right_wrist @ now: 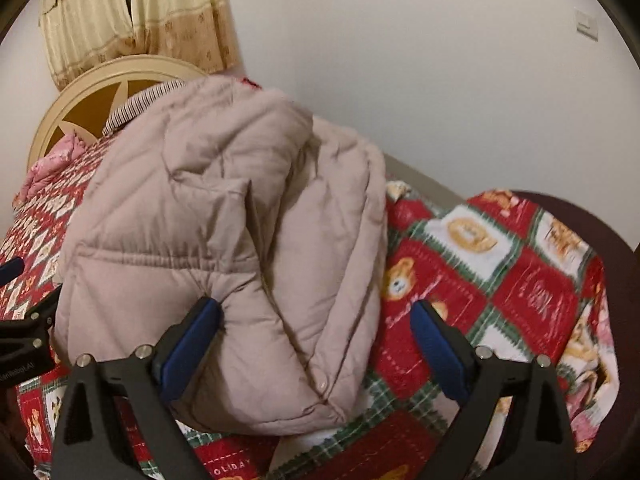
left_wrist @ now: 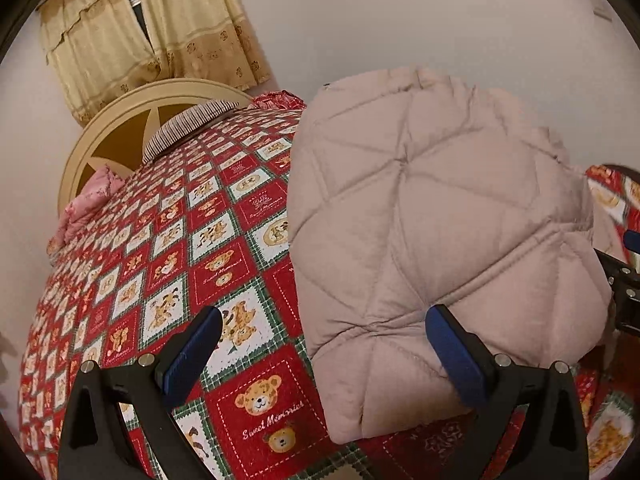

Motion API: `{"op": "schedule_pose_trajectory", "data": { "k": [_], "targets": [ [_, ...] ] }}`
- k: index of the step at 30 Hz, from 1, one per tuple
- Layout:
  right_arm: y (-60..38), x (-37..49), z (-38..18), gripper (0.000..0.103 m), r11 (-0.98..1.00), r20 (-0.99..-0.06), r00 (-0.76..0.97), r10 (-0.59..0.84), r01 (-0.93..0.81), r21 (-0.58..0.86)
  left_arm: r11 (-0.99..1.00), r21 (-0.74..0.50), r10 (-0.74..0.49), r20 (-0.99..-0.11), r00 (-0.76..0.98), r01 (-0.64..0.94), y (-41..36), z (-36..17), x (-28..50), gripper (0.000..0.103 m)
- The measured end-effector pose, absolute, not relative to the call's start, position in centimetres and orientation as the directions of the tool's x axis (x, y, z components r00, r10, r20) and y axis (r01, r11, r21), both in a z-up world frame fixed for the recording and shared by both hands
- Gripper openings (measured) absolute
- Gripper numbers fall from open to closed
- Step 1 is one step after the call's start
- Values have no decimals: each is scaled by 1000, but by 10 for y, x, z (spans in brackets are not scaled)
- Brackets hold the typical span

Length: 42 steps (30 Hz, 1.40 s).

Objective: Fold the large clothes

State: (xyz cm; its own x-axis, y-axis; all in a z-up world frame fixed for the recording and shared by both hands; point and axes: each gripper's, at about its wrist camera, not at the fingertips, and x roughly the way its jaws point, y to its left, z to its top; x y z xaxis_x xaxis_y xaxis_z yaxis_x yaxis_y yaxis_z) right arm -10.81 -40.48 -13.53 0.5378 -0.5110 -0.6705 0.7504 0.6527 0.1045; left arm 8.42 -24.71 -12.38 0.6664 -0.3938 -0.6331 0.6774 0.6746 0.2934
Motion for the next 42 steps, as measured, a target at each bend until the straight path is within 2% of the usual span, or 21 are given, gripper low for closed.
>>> {"op": "schedule_pose_trajectory", "data": {
  "k": [4,11,14,23,26,30,32,37,42],
  "targets": [
    [-408,-103,-143,99,656,-709,520,-477,747,106,653,353,-362,-632,685,670,-260,-136,84,102],
    [-408,-121,-139,101,612,-696,543,-469,769,187,689,262,-374,-669,642,675,-250,-128,86,102],
    [-395,-137,-131,101,616,-689,553,-469,764,194,684,275,-362,-677,641,676,-243,-123,78,102],
    [-348,-185,-81,102,682,-618,581,-529,725,98,708,271,-291,-730,618,653,-220,-104,47,102],
    [-337,-193,-69,103,688,-570,597,-564,722,76,725,304,-255,-715,651,618,-209,-94,37,102],
    [-329,-190,-51,103,695,-521,622,-585,715,74,742,271,-283,-703,652,614,-194,-81,27,102],
    [-329,-185,-47,103,698,-526,627,-575,711,85,743,251,-291,-714,637,621,-189,-77,22,102],
    [-326,-179,-46,103,689,-575,603,-553,719,91,733,292,-245,-729,639,614,-186,-72,13,102],
    [-324,-177,-48,103,688,-627,595,-503,714,125,736,264,-224,-774,592,623,-179,-68,11,102]
  ]
}}
